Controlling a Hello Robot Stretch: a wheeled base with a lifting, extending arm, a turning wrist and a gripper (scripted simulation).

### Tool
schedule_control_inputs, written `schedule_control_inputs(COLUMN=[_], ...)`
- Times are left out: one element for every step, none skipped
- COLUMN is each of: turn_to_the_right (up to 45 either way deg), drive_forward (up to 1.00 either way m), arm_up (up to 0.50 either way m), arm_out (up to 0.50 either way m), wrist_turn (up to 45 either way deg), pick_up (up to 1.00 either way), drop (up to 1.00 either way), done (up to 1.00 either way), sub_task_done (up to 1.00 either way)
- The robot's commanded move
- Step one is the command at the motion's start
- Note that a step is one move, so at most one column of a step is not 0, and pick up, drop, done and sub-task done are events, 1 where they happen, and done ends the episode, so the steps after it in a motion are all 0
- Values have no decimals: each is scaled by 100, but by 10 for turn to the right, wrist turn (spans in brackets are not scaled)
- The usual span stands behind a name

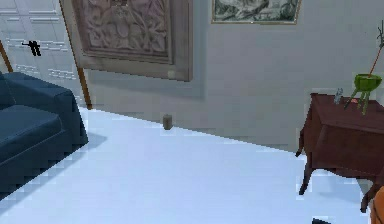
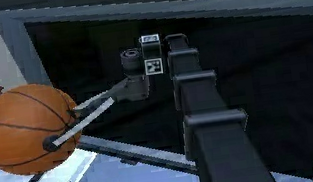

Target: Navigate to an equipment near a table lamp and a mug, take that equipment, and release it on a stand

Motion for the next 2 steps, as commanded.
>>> schedule_control_inputs(turn_to_the_right=[0, 0], drive_forward=[0, 0], arm_up=[0, 0], arm_out=[0, 0], wrist_turn=[450, 0], pick_up=[0, 0], drop=[0, 100], done=[0, 0], sub_task_done=[0, 0])
